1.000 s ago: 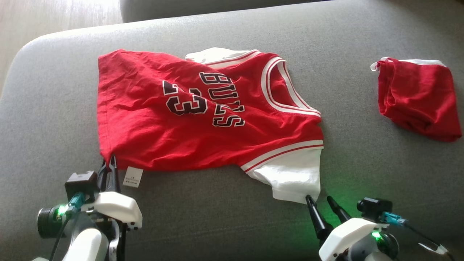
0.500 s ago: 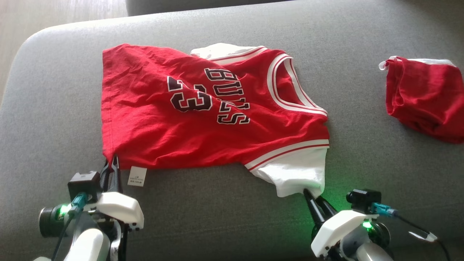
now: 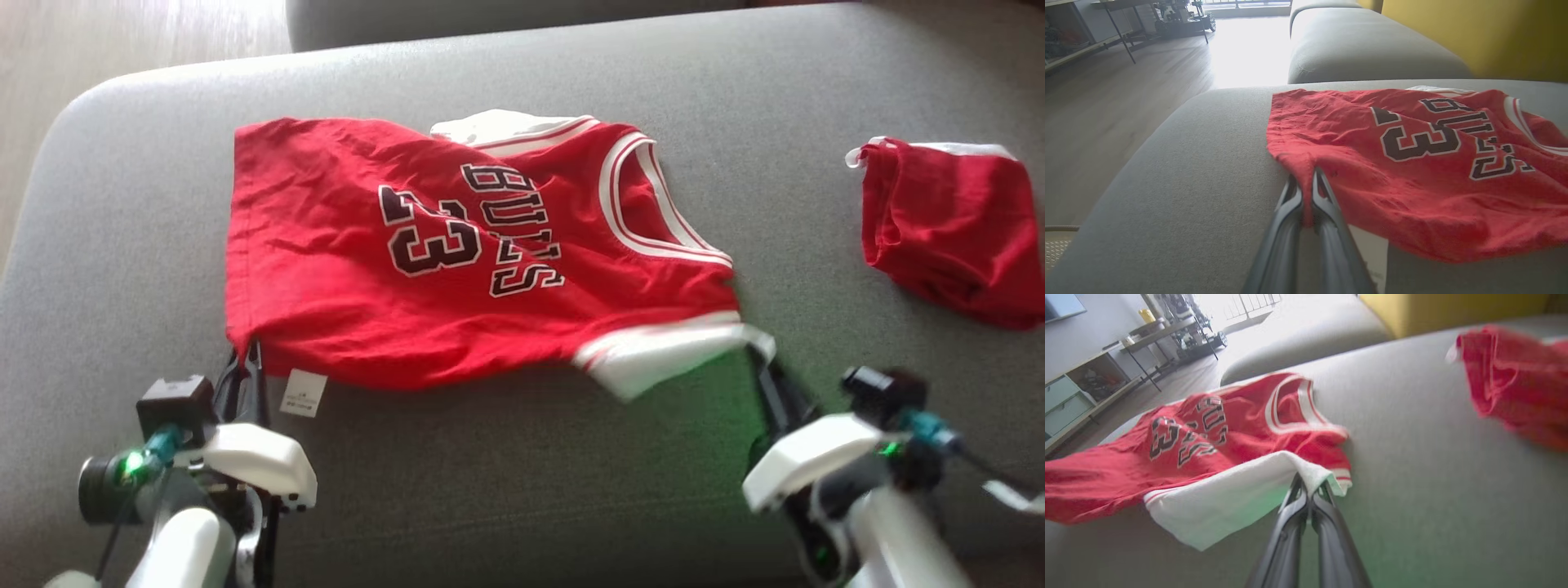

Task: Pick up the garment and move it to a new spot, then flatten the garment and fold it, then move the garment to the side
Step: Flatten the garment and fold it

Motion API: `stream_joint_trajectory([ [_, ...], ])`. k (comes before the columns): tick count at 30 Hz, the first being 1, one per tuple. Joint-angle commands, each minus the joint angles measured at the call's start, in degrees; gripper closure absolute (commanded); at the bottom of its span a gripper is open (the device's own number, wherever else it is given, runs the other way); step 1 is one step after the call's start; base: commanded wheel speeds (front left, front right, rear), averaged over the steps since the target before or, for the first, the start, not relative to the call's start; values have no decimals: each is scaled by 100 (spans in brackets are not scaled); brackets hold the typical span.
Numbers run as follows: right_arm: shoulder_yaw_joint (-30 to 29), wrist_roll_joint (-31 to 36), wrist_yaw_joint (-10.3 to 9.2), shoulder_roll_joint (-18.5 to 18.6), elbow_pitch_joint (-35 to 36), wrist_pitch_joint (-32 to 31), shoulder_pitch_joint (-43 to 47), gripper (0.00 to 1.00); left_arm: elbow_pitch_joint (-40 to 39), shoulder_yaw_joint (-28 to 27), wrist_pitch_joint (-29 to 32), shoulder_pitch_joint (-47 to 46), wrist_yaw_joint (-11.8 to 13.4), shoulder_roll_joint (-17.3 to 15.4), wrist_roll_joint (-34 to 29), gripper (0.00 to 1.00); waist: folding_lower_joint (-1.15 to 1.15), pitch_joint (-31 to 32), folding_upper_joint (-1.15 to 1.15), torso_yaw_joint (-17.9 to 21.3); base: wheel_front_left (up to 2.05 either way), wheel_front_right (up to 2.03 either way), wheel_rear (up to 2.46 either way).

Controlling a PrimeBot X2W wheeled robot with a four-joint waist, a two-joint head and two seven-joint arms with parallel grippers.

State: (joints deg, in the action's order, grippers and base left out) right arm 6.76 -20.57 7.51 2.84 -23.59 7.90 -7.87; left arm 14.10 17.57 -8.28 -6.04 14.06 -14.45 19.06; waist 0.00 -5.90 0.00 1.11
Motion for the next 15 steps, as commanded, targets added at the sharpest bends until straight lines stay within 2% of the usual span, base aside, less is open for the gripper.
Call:
stream_joint_trajectory([
  [1, 25, 151, -2, 4, 302, 70, -299, 100, -237, -250, 25, -270, -26, -206, 11, 100, 0, 42, 0, 16, 0, 0, 0],
  [3, -265, 479, -2, 4, 775, -51, -423, 100, -441, -201, 180, -384, -145, -332, 9, 100, 0, 128, 0, 34, 0, 0, 0],
  [7, -414, 754, -2, 4, 1464, -284, -644, 100, -806, -156, 430, -622, -289, -481, 22, 100, 0, 269, 0, 56, 0, 0, 0],
  [15, -622, 1218, -2, 21, 2852, -346, -1069, 100, -1633, -334, 819, -1075, -410, -602, 316, 100, 0, 593, 0, 80, 0, 0, 0],
])
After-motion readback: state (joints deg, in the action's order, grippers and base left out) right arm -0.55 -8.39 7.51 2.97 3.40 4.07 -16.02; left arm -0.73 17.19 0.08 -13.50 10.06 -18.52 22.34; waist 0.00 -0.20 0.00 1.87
